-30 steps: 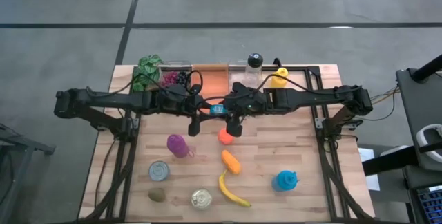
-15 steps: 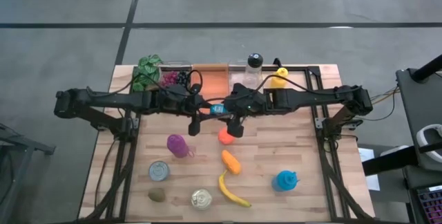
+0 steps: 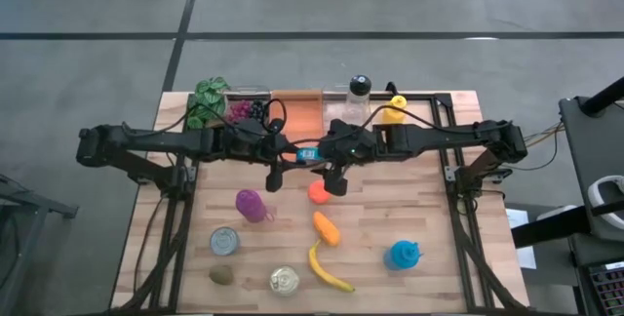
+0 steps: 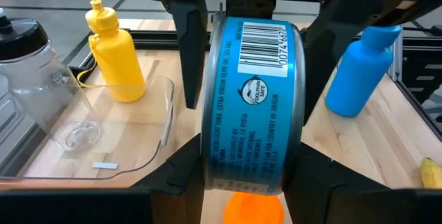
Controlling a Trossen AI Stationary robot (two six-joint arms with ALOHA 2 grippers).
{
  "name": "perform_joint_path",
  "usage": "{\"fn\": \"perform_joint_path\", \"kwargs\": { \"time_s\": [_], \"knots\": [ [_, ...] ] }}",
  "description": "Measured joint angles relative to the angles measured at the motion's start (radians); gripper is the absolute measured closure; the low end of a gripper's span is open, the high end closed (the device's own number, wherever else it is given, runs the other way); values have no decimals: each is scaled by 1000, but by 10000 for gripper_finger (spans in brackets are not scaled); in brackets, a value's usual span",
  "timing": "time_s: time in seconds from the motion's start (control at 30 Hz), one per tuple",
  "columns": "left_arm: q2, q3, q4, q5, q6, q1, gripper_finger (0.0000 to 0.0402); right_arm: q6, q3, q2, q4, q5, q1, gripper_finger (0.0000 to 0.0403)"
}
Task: Pick & Place Food Item
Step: Put the yellow and blue tuna can into the orange bin
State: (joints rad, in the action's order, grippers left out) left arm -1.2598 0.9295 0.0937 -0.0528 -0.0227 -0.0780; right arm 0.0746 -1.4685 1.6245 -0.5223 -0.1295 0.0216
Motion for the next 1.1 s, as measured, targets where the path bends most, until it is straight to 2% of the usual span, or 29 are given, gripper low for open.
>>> {"fn": "perform_joint_path", "kwargs": {
  "time_s": [0.37, 1.1],
  "knots": [
    [0, 0, 11, 0, 4, 0, 256, -7, 0, -26, -5, 0, 0, 131],
    [0, 0, 12, 0, 5, 0, 256, -34, 0, -91, -67, -31, -8, 101]
  ]
}}
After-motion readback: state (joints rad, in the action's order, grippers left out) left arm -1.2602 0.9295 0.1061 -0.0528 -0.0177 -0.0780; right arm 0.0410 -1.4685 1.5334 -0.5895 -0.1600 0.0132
